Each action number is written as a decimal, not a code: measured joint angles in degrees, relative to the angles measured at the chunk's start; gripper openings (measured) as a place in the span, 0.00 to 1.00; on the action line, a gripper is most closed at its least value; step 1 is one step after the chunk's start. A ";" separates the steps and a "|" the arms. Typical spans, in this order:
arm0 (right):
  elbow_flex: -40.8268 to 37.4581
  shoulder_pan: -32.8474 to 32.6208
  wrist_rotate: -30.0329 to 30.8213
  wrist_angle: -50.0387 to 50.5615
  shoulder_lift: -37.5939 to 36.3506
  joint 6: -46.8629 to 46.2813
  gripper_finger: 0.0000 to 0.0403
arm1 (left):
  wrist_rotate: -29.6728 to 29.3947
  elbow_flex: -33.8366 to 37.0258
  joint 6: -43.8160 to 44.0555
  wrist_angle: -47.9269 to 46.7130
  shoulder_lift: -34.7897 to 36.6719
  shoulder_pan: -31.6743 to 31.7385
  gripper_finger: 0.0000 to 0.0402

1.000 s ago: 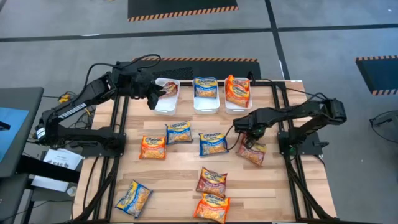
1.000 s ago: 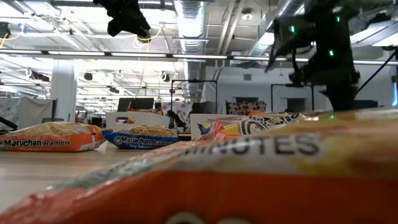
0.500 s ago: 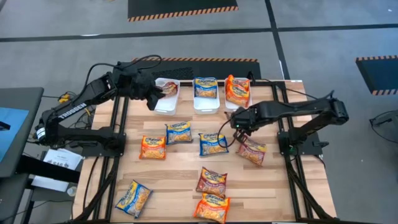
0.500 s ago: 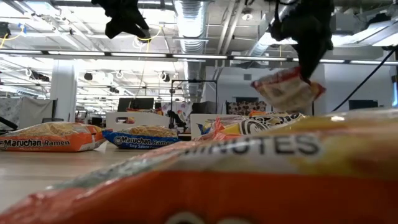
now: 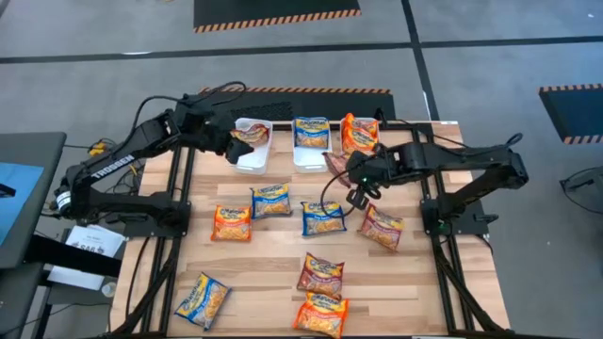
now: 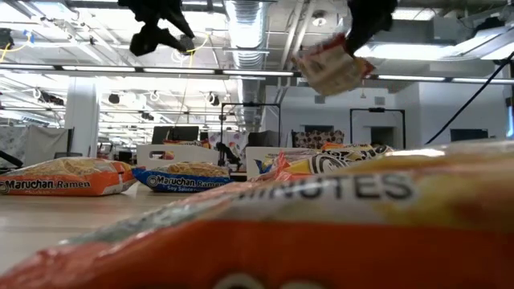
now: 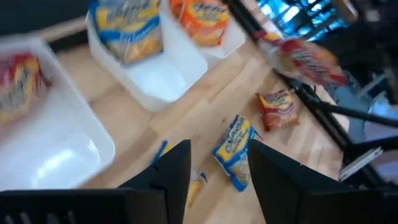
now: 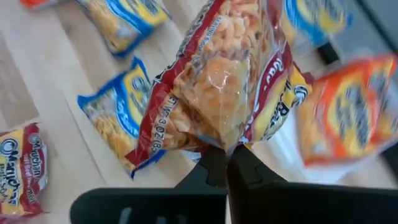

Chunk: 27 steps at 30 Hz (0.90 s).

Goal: Sort Maruchan noodles
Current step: Put the top right red noodle pack into the top left white bin

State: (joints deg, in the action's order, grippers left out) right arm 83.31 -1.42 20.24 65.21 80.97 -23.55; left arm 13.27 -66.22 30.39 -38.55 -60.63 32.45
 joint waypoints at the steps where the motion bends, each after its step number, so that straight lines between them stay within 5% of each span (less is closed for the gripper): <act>1: 0.60 0.12 0.10 -0.82 0.00 2.26 0.01 | 0.17 0.00 1.98 0.04 -0.60 0.11 0.38; 8: 2.42 2.09 0.78 -4.41 0.00 17.86 0.01 | 8.81 0.00 18.32 6.05 -6.60 1.09 0.45; 27: 5.64 3.46 0.23 -10.50 0.00 43.11 0.01 | 14.99 0.00 49.82 35.28 -16.75 -1.29 0.46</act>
State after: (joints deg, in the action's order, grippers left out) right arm 88.95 2.04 20.47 54.71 80.97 19.56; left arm 28.26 -66.22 80.21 -3.27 -77.38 31.16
